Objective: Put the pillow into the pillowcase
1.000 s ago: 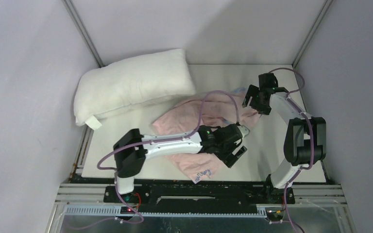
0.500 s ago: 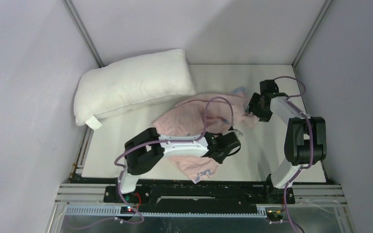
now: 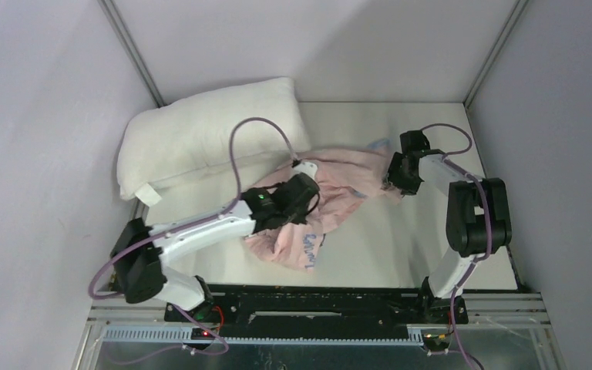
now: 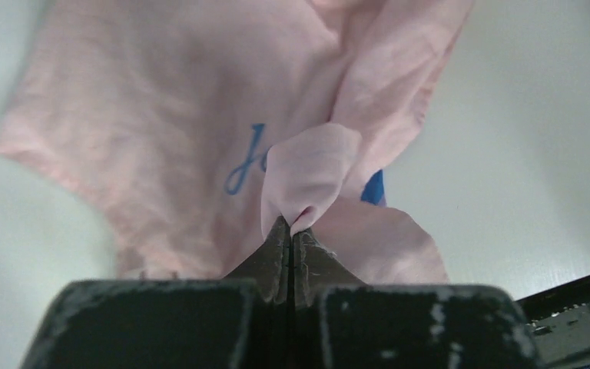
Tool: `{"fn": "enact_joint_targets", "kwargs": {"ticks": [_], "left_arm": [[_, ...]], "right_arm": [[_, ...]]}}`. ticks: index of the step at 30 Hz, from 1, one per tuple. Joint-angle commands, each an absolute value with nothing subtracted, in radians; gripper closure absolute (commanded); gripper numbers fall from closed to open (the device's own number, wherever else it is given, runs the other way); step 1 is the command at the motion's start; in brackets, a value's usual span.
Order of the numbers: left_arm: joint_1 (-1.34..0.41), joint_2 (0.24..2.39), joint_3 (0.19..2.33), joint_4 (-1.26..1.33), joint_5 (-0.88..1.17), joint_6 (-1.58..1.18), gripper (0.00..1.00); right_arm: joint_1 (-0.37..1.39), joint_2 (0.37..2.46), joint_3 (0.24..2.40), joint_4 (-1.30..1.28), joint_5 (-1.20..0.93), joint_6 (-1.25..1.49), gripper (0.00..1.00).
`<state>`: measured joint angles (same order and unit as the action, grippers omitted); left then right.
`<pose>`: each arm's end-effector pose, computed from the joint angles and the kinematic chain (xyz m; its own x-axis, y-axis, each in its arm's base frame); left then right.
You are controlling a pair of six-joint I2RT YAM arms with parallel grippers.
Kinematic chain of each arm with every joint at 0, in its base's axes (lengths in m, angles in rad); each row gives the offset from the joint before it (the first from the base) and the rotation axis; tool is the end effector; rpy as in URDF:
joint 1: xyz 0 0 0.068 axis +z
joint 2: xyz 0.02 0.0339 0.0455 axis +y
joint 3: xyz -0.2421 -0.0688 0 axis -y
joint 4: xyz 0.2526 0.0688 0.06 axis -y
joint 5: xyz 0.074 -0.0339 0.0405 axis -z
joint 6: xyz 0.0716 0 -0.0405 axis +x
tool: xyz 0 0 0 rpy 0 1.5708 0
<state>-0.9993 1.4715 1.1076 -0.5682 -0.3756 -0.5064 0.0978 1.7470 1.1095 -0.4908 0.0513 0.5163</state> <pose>0.2045 -0.2694 0.2077 -0.7019 0.2573 -0.6642 0.3702 0.9284 -0.0316 0.3621 0.0318 0.1182 -0.8195 0.4150 -0.3953 0.3782 0.9098 0.1711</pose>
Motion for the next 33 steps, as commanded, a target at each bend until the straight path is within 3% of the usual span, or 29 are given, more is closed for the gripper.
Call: {"fn": "enact_joint_targets", "kwargs": {"ticks": [1, 6, 11, 21, 27, 33], "left_arm": [[-0.928, 1.307, 1.11, -0.657, -0.445, -0.488, 1.0], [-0.843, 1.198, 1.181, -0.733, -0.451, -0.415, 1.0], [-0.774, 1.113, 1.278, -0.763, -0.468, -0.32, 1.0], [-0.718, 0.947, 1.463, -0.694, -0.47, -0.105, 1.0], [-0.69, 0.936, 1.582, -0.62, -0.47, -0.031, 1.0], [-0.576, 1.065, 1.713, -0.435, -0.326, -0.031, 1.0]], "right_arm": [[0.088, 1.769, 1.117, -0.452, 0.084, 0.522, 0.52], [0.064, 1.722, 1.159, -0.497, 0.087, 0.513, 1.0], [0.033, 1.599, 1.289, -0.623, 0.147, 0.496, 1.0], [-0.022, 1.391, 1.767, -0.911, 0.3, 0.415, 1.0], [-0.066, 1.394, 2.092, -1.031, 0.291, 0.393, 1.0], [-0.107, 1.485, 2.321, -1.018, 0.221, 0.401, 1.0]]}}
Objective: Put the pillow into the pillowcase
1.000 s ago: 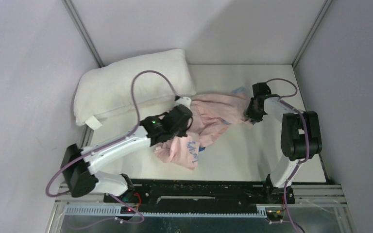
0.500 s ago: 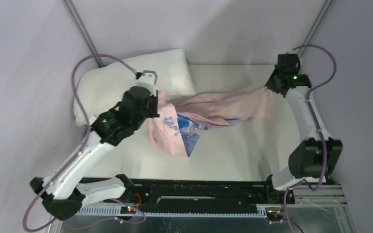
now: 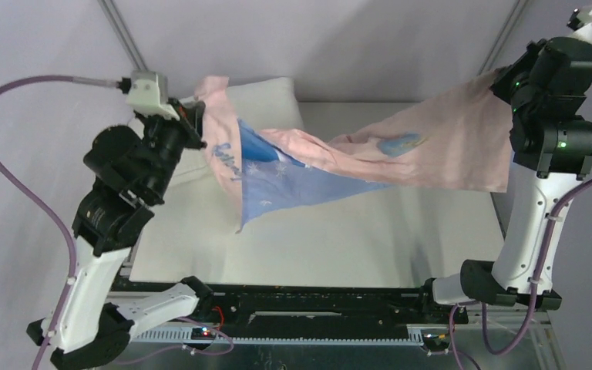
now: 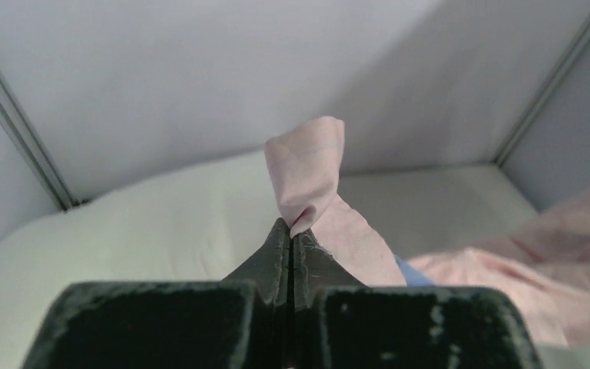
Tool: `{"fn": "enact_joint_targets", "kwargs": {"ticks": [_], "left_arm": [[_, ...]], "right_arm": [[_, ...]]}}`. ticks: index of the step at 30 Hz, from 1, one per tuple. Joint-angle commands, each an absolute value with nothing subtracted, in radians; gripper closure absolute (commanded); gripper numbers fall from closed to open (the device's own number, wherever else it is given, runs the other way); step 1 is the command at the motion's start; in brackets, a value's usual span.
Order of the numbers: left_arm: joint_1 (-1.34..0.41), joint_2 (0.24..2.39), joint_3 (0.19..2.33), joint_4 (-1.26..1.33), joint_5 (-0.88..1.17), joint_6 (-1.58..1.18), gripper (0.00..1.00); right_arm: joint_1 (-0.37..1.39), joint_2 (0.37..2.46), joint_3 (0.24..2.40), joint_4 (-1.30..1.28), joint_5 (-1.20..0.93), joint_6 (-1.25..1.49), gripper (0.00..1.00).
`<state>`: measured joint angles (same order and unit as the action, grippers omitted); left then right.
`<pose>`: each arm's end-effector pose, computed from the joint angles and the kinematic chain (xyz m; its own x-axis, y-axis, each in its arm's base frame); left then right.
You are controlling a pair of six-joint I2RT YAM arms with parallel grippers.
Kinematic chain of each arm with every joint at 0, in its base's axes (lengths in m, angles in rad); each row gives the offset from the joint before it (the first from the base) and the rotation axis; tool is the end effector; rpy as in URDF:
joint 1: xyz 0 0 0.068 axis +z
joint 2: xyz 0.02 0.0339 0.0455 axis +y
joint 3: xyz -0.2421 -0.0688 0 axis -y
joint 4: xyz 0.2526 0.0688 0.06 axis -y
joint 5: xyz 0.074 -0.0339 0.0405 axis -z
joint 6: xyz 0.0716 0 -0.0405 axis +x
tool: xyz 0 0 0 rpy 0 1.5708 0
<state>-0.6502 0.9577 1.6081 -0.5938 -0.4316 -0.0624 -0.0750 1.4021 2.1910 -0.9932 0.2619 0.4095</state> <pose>0.1648 -0.0877 0.5201 0.0314 -0.0950 -0.9950 0.2198 0.9718 -0.0859 0.2528 -0.0376 0.5446 -0.0561 0.3899 -0.9192 0.3789 0.8601 0.3417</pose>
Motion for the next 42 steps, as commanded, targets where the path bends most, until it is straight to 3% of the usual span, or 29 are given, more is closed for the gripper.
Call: {"fn": "enact_joint_targets", "kwargs": {"ticks": [1, 6, 9, 12, 15, 21, 27, 28, 30, 34, 35, 37, 42], "left_arm": [[-0.548, 1.105, 1.768, -0.425, -0.289, -0.042, 1.0], [-0.475, 1.3, 2.072, -0.428, -0.15, -0.082, 1.0], [-0.471, 1.374, 2.216, -0.476, -0.094, -0.107, 1.0], [-0.471, 1.346, 2.223, -0.507, -0.046, -0.133, 1.0], [-0.471, 1.267, 2.104, -0.577, -0.01, -0.175, 1.0], [-0.472, 1.014, 1.62, -0.66, 0.032, -0.28, 1.0], [-0.51, 0.897, 1.033, -0.527, 0.195, -0.45, 1.0], [-0.538, 0.901, 0.955, -0.483, 0.204, -0.464, 0.97], [-0.61, 0.95, 0.846, -0.413, 0.228, -0.477, 0.89], [-0.709, 1.068, 0.786, -0.37, 0.195, -0.512, 0.45], [-0.711, 1.076, 0.787, -0.366, 0.176, -0.525, 0.38], [-0.712, 1.082, 0.814, -0.376, 0.106, -0.541, 0.28], [-0.711, 1.156, 0.891, -0.413, -0.039, -0.543, 0.24]], "right_arm": [[-0.12, 1.515, 2.368, -1.017, 0.195, 0.409, 1.0], [-0.183, 1.66, 2.573, -1.044, 0.016, 0.484, 1.0], [-0.209, 1.656, 2.562, -1.05, -0.043, 0.504, 1.0], [-0.249, 1.622, 2.505, -1.107, -0.042, 0.491, 1.0], [-0.309, 1.544, 2.375, -1.154, -0.036, 0.458, 1.0], [-0.456, 1.415, 2.202, -1.261, -0.012, 0.364, 1.0], [-0.423, 1.399, 1.779, -1.096, 0.038, 0.386, 1.0], [-0.423, 1.412, 1.718, -1.067, 0.039, 0.392, 0.91], [-0.416, 1.435, 1.635, -1.036, 0.021, 0.395, 0.63], [-0.283, 1.42, 1.644, -1.044, 0.107, 0.412, 0.22], [-0.237, 1.408, 1.648, -1.045, 0.144, 0.423, 0.16], [-0.142, 1.376, 1.624, -1.031, 0.163, 0.451, 0.12], [0.089, 1.289, 1.425, -0.899, 0.152, 0.525, 0.13]]}}
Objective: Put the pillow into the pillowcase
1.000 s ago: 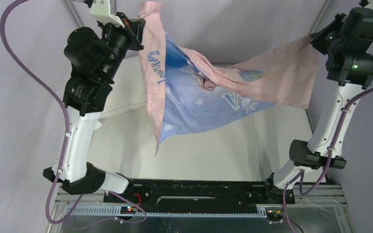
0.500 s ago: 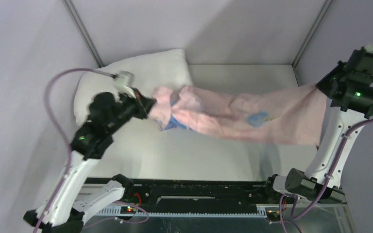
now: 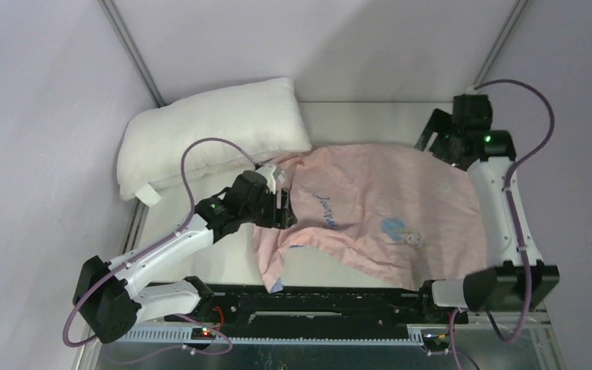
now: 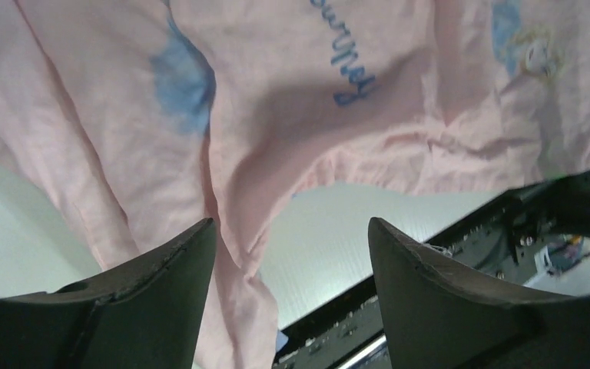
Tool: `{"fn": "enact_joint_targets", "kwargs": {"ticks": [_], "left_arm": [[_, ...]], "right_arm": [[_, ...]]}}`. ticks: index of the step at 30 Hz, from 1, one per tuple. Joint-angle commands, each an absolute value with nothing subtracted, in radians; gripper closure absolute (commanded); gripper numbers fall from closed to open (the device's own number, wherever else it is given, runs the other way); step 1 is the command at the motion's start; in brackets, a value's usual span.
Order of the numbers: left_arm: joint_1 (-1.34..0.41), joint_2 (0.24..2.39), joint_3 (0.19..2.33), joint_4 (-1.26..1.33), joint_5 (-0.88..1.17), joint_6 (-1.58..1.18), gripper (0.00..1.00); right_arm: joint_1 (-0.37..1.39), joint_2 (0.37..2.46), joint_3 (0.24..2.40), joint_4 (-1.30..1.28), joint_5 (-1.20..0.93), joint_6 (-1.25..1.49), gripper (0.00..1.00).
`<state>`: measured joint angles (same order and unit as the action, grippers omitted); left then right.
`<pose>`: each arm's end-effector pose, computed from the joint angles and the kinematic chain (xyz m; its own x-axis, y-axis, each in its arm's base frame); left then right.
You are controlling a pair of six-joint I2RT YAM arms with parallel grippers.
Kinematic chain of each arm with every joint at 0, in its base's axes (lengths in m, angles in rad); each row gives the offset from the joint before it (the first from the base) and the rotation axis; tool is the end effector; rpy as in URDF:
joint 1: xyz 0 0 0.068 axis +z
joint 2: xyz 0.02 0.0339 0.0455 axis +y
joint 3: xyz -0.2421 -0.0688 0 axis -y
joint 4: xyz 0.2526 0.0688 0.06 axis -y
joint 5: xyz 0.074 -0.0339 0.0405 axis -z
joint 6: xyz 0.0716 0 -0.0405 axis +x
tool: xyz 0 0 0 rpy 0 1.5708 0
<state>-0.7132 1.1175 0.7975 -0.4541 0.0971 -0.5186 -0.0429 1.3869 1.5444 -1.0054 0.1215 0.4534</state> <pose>0.2046 -0.1862 0.2071 -0.8079 0.0466 -0.5874 0.3490 0.8411 -0.4133 0.3111 -0.0220 0.3416 -0.6198 0.4618 -0.6345 0.4385 0.8743 0.2081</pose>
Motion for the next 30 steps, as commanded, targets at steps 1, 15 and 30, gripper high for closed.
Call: {"fn": "enact_joint_targets", "kwargs": {"ticks": [1, 15, 30], "left_arm": [[-0.711, 1.18, 0.902, -0.418, -0.069, -0.535, 0.23], [-0.712, 1.489, 0.88, -0.345, -0.092, -0.552, 0.41], [-0.808, 1.628, 0.961, -0.424, -0.064, -0.509, 1.0]], "right_arm": [[0.16, 1.275, 1.381, -0.877, 0.143, 0.548, 0.13], [0.781, 1.279, 0.932, -0.701, 0.353, 0.805, 0.18], [0.648, 1.4, 0.74, -0.651, 0.359, 0.897, 1.0]]}}
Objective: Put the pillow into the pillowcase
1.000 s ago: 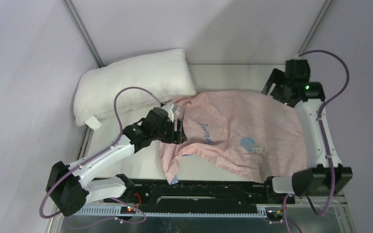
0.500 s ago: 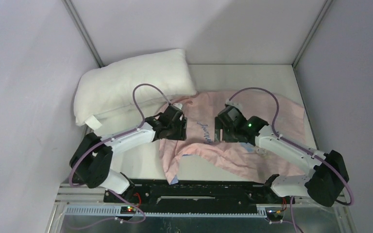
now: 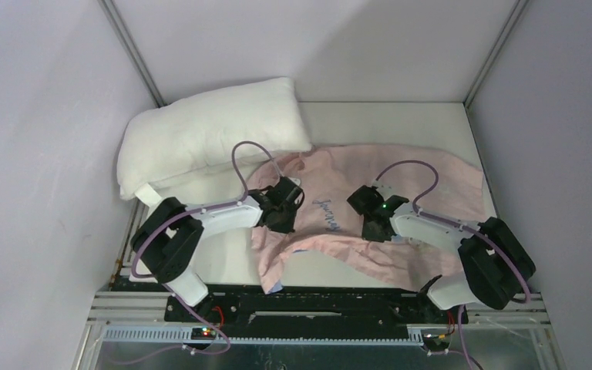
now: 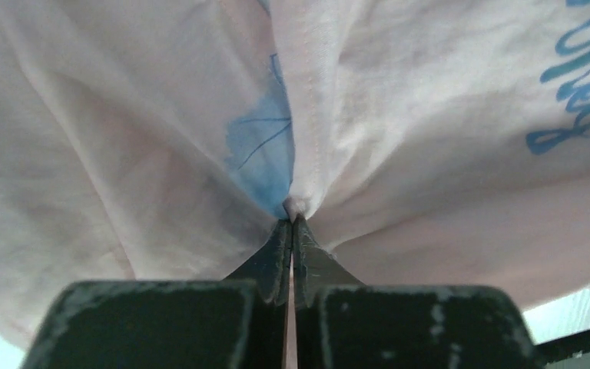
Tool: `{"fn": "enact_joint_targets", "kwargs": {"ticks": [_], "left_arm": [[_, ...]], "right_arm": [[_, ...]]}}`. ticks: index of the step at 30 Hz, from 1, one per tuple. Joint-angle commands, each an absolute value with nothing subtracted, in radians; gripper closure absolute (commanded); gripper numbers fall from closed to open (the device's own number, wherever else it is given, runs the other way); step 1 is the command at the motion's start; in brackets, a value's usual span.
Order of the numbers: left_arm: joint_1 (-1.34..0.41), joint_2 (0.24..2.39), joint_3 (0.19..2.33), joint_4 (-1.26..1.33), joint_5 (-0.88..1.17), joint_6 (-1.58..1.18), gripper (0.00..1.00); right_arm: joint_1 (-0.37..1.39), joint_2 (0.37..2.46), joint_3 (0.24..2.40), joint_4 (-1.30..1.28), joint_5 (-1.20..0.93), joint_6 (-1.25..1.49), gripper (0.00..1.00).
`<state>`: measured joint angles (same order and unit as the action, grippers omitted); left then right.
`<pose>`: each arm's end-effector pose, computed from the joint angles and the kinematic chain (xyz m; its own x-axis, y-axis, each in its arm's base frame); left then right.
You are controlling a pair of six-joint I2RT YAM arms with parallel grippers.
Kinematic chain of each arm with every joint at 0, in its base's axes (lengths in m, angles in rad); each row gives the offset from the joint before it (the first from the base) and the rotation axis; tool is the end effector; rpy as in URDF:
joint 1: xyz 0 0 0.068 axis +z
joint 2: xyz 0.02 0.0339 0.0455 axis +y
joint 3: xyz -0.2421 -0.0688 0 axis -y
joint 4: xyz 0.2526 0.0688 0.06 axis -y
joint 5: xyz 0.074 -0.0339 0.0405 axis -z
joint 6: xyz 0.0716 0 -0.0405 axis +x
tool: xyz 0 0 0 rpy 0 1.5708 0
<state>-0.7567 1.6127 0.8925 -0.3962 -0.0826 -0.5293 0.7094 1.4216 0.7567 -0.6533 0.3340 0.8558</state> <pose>0.2392 -0.2177 0.1033 -0.8961 0.1540 -0.4163 0.2380 0.9584 -0.1576 0.2089 0.1484 0.1071 -0.8994 0.1681 -0.4035 0.1921 0.9812 -0.0194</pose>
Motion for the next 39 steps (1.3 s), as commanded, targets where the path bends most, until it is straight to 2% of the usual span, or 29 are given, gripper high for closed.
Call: {"fn": "enact_joint_targets", "kwargs": {"ticks": [1, 10, 13, 16, 19, 20, 21, 23, 24, 27, 29, 33, 39], "left_arm": [[-0.824, 1.633, 0.974, -0.423, -0.053, -0.512, 1.0], [-1.012, 1.731, 1.159, -0.388, 0.078, -0.567, 1.0], [-1.055, 1.762, 1.194, -0.367, 0.114, -0.577, 1.0], [-1.08, 1.769, 1.194, -0.35, 0.153, -0.587, 0.99], [-1.08, 1.71, 1.169, -0.365, 0.15, -0.577, 0.91], [-1.075, 1.683, 1.162, -0.378, 0.139, -0.569, 0.86], [-1.065, 1.652, 1.158, -0.398, 0.128, -0.56, 0.77], [-1.032, 1.586, 1.152, -0.432, 0.102, -0.552, 0.53], [-1.004, 1.551, 1.15, -0.449, 0.085, -0.551, 0.45], [-0.882, 1.467, 1.147, -0.516, 0.012, -0.549, 0.34], [-0.793, 1.425, 1.136, -0.542, -0.066, -0.565, 0.31], [-0.616, 1.412, 1.088, -0.506, -0.121, -0.599, 0.31], [-0.445, 1.595, 1.124, -0.391, -0.09, -0.599, 0.36]], "right_arm": [[0.612, 1.376, 0.732, -0.669, 0.354, 0.905, 1.0], [0.264, 0.957, 0.681, -0.832, 0.317, 0.868, 1.0], [0.207, 0.863, 0.681, -0.869, 0.275, 0.835, 0.95], [0.222, 0.804, 0.688, -0.868, 0.239, 0.792, 0.8], [0.315, 0.801, 0.734, -0.869, 0.25, 0.77, 0.59], [0.361, 0.811, 0.755, -0.864, 0.269, 0.767, 0.5], [0.416, 0.824, 0.779, -0.855, 0.293, 0.765, 0.42], [0.503, 0.87, 0.826, -0.815, 0.314, 0.741, 0.32], [0.537, 0.902, 0.86, -0.794, 0.316, 0.726, 0.28], [0.591, 1.02, 0.921, -0.703, 0.255, 0.649, 0.24], [0.631, 1.11, 0.959, -0.645, 0.214, 0.603, 0.24], [0.705, 1.279, 1.024, -0.542, 0.172, 0.54, 0.24], [0.769, 1.535, 1.135, -0.438, 0.107, 0.492, 0.28]]}}
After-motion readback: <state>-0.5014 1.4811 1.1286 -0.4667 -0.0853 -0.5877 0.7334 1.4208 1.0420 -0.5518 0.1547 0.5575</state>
